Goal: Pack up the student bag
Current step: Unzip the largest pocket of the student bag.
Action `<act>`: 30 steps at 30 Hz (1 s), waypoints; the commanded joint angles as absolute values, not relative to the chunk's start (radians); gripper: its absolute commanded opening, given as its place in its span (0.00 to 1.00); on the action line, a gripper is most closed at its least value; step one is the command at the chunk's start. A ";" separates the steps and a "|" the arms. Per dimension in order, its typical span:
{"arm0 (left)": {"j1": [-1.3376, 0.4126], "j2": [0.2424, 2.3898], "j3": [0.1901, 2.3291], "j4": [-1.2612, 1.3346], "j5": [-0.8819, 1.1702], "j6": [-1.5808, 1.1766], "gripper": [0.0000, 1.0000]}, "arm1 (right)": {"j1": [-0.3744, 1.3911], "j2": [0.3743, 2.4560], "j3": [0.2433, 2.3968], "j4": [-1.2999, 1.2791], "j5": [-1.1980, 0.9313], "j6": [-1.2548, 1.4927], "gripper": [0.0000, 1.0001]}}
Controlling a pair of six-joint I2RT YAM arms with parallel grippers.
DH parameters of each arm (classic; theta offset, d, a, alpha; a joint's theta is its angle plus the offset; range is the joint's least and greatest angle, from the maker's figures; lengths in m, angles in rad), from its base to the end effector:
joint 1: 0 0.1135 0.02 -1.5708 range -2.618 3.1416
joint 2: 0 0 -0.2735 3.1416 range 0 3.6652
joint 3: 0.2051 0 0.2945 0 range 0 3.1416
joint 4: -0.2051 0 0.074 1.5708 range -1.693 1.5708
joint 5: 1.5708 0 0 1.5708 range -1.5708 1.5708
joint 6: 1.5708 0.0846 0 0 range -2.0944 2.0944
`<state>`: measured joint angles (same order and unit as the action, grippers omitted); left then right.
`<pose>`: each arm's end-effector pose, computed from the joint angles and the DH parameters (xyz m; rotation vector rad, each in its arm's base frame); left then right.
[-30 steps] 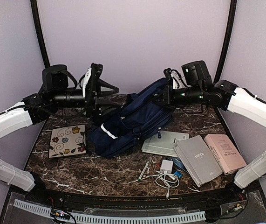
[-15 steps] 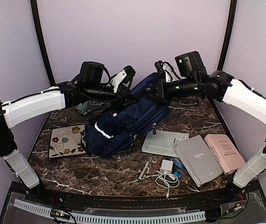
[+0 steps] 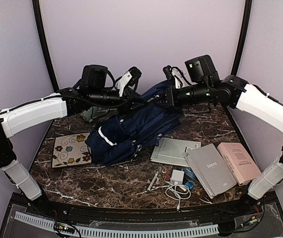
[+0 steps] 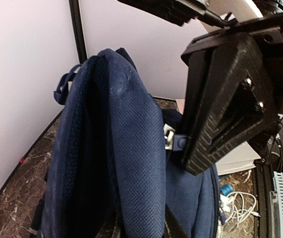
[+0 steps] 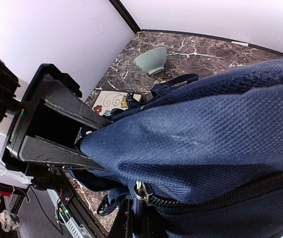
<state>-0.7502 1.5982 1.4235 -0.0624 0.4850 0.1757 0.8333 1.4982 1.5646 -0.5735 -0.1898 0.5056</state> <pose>0.3144 -0.3469 0.3609 1.1342 1.4758 -0.8408 0.2714 0.3225 0.3890 -0.4864 2.1774 0.9796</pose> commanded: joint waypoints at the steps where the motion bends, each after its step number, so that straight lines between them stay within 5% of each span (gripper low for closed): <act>1: -0.756 1.629 1.524 -0.085 0.440 0.183 0.30 | 0.837 1.487 1.590 -0.465 -0.200 0.486 0.00; 6: -0.756 1.637 1.518 -0.058 0.487 0.166 0.39 | 0.836 1.488 1.585 -0.465 -0.199 0.484 0.00; 9: -0.756 1.644 1.534 -0.073 0.454 0.172 0.01 | 0.836 1.487 1.583 -0.465 -0.199 0.483 0.00; 10: -0.756 1.643 1.538 -0.080 0.444 0.173 0.00 | 0.831 1.483 1.581 -0.465 -0.192 0.484 0.00; 22: -0.756 1.459 1.313 -0.028 0.412 0.254 0.00 | 0.528 1.272 1.398 -0.387 -0.296 0.532 0.00; 30: -0.757 1.302 1.150 0.096 0.549 0.246 0.00 | 0.256 1.328 1.498 -0.540 -0.378 0.437 0.00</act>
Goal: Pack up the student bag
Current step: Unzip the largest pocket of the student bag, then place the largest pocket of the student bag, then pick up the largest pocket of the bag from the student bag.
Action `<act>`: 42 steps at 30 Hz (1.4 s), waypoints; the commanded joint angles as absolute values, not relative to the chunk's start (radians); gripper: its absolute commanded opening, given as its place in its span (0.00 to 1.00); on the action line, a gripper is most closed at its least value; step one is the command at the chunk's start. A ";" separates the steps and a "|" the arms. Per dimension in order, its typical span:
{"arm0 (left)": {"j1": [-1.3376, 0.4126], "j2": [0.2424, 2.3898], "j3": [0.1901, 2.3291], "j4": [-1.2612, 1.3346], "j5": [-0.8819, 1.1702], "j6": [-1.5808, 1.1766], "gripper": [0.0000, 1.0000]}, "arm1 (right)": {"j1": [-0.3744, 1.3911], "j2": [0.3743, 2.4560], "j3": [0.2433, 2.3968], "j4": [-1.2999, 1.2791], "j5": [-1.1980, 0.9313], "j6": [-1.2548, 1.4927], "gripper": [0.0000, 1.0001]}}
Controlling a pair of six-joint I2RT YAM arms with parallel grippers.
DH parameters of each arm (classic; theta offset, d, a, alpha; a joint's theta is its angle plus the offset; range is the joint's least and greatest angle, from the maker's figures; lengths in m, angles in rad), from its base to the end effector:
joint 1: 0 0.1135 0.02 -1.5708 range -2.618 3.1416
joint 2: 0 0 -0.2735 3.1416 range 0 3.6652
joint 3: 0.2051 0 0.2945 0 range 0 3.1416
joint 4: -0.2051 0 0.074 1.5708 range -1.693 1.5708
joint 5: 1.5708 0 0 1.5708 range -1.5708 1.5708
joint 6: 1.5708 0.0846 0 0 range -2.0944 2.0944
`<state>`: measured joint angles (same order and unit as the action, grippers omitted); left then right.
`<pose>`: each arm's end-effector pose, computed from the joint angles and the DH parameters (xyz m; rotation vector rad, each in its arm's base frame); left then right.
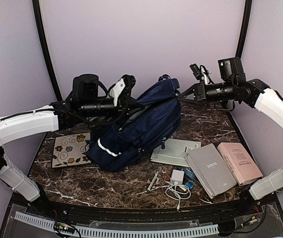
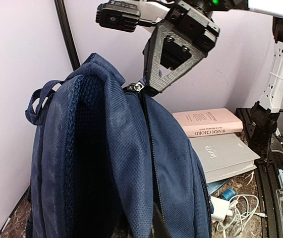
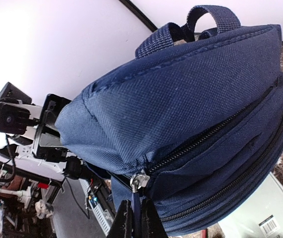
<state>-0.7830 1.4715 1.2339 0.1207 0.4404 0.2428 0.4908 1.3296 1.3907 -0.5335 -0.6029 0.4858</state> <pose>0.2841 -0.3336 0.3585 1.1313 1.3178 -0.7717 0.3008 0.2152 0.3912 -0.4124 2.1382 1.2016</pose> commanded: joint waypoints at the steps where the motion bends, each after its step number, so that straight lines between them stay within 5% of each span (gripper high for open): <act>1: -0.756 1.283 1.131 0.111 0.559 0.239 0.00 | 0.241 1.345 1.540 -0.563 -0.384 0.430 0.00; 8: -0.757 1.259 1.080 0.176 0.588 0.188 0.00 | 0.307 1.446 1.758 -0.559 -0.527 0.465 0.00; 19: -0.757 1.320 1.174 0.167 0.457 0.214 0.00 | 0.496 1.412 1.627 -0.436 -0.504 0.506 0.00; 25: -0.756 1.358 1.235 0.123 0.409 0.233 0.00 | 0.497 1.356 1.465 -0.403 -0.434 0.433 0.35; 29: -0.757 1.375 1.260 0.110 0.392 0.228 0.00 | 0.498 1.327 1.416 -0.389 -0.498 0.382 0.46; 42: -0.756 1.411 1.284 0.089 0.379 0.213 0.00 | 0.638 0.947 1.040 -0.206 -0.432 0.300 0.40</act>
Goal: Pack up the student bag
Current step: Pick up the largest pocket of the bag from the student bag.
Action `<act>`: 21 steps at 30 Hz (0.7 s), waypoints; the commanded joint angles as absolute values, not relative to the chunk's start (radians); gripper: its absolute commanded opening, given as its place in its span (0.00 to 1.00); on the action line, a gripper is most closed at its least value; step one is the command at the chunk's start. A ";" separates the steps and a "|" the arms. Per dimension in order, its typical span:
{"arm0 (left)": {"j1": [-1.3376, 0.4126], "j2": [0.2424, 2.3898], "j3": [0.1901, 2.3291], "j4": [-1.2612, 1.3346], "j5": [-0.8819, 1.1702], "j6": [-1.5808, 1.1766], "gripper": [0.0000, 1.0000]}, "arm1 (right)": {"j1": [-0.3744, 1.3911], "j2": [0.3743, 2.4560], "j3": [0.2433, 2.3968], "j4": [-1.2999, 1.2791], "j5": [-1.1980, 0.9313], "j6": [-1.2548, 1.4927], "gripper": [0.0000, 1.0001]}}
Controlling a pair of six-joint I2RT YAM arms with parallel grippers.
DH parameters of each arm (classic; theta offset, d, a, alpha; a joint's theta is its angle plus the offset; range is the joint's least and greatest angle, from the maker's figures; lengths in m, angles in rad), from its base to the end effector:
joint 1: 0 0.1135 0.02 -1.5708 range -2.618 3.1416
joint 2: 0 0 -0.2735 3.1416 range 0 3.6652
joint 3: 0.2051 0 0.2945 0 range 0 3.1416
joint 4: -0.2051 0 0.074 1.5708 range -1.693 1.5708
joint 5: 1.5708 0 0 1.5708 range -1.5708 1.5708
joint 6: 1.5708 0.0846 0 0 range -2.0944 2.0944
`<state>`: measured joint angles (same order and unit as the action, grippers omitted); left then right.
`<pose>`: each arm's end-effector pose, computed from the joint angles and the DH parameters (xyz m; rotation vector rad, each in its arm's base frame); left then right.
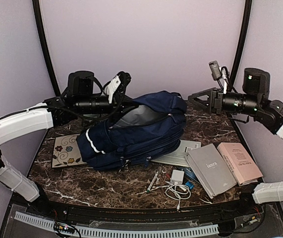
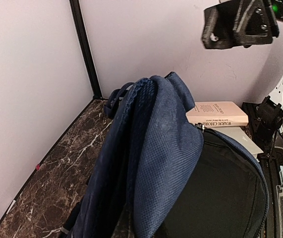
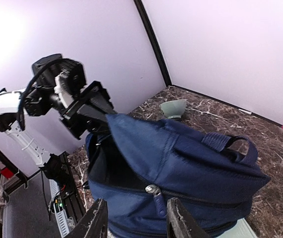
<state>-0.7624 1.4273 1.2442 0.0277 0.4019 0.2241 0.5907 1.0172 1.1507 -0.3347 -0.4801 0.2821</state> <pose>0.2847 -0.3177 0.3672 1.0941 1.3929 -0.7396 0.2274 0.1995 0.4142 -0.6449 1.7581 1.0412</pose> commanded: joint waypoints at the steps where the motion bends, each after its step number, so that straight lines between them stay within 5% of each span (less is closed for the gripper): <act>1: -0.756 1.411 1.283 0.091 0.382 0.214 0.00 | 0.662 0.932 1.002 -0.188 -0.423 0.317 0.40; 7: -0.756 1.411 1.277 0.099 0.418 0.217 0.00 | 0.816 0.954 0.946 -0.213 -0.164 0.255 0.37; 21: -0.756 1.402 1.260 0.099 0.471 0.228 0.00 | 0.836 1.105 0.969 -0.158 -0.073 0.122 0.22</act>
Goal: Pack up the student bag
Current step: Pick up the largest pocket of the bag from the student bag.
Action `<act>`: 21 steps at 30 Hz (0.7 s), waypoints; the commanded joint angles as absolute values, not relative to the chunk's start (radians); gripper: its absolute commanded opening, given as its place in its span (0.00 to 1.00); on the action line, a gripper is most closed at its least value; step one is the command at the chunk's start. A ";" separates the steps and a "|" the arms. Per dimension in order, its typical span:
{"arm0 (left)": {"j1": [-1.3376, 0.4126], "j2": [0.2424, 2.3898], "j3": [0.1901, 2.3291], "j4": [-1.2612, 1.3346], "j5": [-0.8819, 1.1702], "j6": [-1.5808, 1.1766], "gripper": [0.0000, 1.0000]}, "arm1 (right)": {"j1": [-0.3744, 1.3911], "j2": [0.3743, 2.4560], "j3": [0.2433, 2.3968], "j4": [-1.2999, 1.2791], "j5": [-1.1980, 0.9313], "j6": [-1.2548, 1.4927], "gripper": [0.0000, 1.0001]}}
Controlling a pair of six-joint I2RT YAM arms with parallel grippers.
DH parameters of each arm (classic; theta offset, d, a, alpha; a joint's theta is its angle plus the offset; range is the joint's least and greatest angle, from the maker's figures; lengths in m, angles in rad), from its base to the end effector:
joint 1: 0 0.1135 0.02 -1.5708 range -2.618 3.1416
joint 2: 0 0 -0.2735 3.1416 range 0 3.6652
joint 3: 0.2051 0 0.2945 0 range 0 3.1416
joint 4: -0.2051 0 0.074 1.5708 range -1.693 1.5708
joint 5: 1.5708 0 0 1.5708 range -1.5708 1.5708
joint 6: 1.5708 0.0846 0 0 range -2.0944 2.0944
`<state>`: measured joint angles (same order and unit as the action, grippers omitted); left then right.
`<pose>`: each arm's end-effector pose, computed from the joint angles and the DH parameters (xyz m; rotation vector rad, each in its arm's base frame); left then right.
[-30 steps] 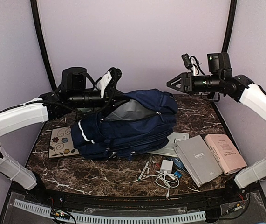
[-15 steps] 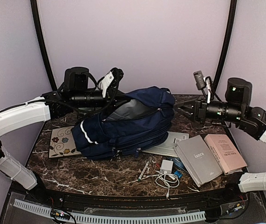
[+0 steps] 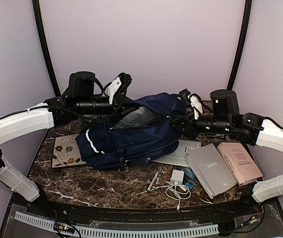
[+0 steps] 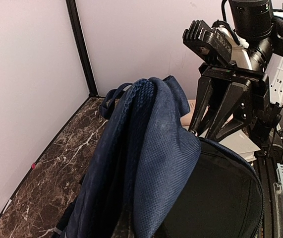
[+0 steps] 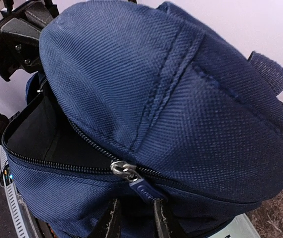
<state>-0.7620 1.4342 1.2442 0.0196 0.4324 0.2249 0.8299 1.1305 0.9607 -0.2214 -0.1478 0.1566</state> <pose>0.2836 -0.3196 0.3633 1.1193 1.3942 -0.7654 0.2227 0.2619 0.3112 -0.7694 1.8926 0.7797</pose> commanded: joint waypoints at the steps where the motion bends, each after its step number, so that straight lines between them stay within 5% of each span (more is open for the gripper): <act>1: -0.756 1.403 1.258 0.100 0.476 0.229 0.00 | 0.836 1.099 0.967 -0.158 -0.063 0.118 0.22; 16: -0.756 1.405 1.258 0.102 0.503 0.230 0.00 | 0.836 1.154 0.969 -0.126 -0.179 0.090 0.24; 21: -0.756 1.408 1.258 0.102 0.501 0.233 0.00 | 0.839 1.166 0.971 -0.135 -0.254 0.089 0.15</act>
